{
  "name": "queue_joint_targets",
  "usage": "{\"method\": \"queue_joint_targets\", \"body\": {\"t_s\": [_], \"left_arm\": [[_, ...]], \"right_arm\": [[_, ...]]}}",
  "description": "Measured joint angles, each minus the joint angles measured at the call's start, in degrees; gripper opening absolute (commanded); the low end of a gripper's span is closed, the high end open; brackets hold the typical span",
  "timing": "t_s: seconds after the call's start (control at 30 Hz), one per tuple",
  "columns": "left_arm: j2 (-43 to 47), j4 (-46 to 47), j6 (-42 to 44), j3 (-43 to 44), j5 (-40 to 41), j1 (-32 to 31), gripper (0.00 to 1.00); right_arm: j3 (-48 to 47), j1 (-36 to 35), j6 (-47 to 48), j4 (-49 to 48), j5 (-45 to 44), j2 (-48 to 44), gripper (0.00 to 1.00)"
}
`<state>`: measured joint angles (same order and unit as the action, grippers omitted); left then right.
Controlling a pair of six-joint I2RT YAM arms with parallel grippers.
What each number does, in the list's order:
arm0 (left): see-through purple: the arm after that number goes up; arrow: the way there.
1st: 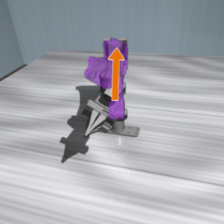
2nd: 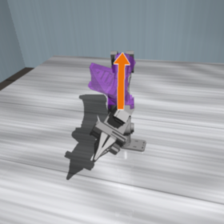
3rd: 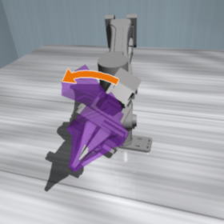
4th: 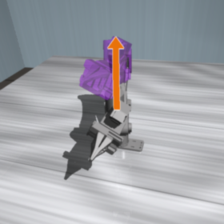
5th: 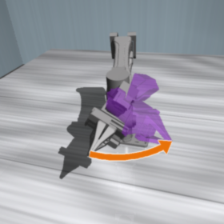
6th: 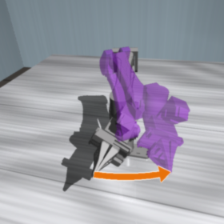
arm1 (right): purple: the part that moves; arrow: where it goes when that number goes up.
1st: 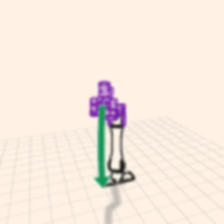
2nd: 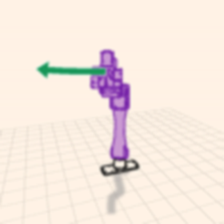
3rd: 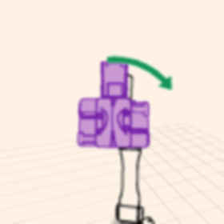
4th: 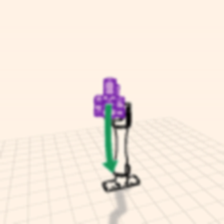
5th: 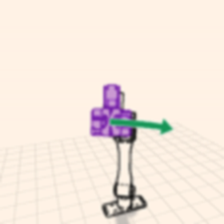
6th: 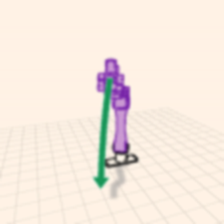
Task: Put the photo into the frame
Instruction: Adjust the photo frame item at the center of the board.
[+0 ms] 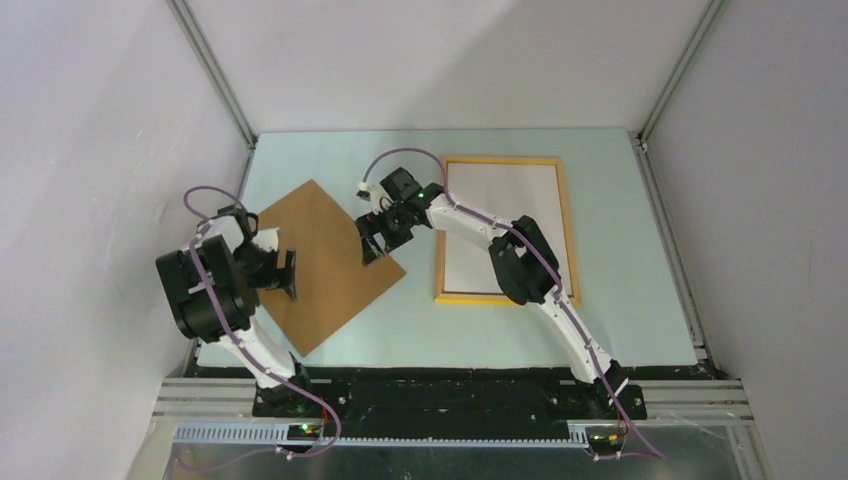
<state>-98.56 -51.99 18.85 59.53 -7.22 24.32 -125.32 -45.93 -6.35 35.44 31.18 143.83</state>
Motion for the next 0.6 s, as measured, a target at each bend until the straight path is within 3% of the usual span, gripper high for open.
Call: {"method": "queue_joint_targets", "body": {"t_s": [0.6], "left_arm": [[-9.7,4.02,-3.45,13.2,2.36,-14.45,0.98]], "right_arm": [[24.52,1.36,-0.04,-1.36,2.86,-14.69,0.91]]}}
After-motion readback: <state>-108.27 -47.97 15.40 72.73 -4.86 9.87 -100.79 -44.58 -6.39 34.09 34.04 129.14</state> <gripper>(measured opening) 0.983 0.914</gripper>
